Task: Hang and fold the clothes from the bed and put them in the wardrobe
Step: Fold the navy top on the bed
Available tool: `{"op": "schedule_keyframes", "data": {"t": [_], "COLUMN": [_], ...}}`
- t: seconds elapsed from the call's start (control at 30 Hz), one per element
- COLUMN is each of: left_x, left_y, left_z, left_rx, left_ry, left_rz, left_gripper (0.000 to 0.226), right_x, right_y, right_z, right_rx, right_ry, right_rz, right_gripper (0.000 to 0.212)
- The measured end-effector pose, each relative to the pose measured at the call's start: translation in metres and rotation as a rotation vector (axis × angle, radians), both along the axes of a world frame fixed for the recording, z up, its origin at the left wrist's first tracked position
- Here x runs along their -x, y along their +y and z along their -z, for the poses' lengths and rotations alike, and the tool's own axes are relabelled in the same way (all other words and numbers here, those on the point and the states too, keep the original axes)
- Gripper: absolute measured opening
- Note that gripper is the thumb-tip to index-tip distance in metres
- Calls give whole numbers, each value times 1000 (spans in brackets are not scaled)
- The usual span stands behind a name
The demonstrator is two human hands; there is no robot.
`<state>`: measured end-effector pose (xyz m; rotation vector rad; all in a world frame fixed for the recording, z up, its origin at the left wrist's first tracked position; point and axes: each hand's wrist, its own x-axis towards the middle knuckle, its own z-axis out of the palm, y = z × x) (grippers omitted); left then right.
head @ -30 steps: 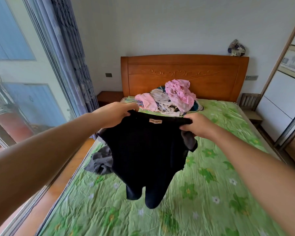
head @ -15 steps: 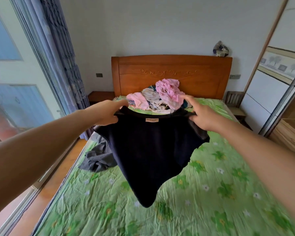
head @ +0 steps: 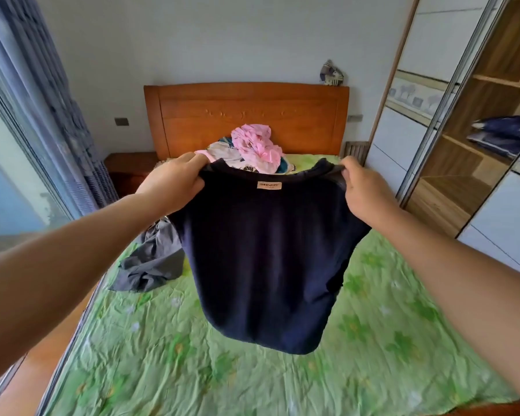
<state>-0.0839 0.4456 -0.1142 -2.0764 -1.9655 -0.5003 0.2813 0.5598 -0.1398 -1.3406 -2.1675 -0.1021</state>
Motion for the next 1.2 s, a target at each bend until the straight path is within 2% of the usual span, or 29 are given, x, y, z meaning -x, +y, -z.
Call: {"op": "schedule_keyframes", "data": {"t": [0.07, 0.2, 0.27, 0.4, 0.63, 0.77, 0.9, 1.03, 1.13, 1.2], "left_x": [-1, 1, 1, 4, 13, 11, 10, 10, 8, 6], "left_y": [0, 14, 28, 71, 158, 207, 245, 257, 250, 243], "left_z": [0, 9, 20, 45, 70, 68, 36, 10, 26, 52], "left_rx": [6, 39, 21, 87, 233, 59, -89, -170, -172, -142], "left_ry": [26, 23, 23, 43, 50, 36, 25, 71, 60, 27], "left_rz": [4, 27, 33, -22, -57, 17, -108, -140, -101, -57], "left_gripper": [25, 17, 14, 14, 24, 21, 20, 20, 25, 28], "right_x": [-12, -31, -34, -37, -28, -11, 11, 23, 24, 21], "right_y": [-3, 7, 20, 67, 187, 255, 311, 334, 328, 317], "right_z": [2, 5, 14, 43, 75, 64, 18, -12, 10, 41], "right_rx": [-16, 94, 106, 110, 134, 137, 35, -41, -98, -65], "right_ry": [-74, -274, -305, -346, -440, -364, -219, -111, -161, -192], "right_rz": [-56, -154, -170, -208, -144, -161, -150, -218, -298, -330], "right_gripper": [25, 55, 61, 53, 32, 22, 4, 11, 14, 15]}}
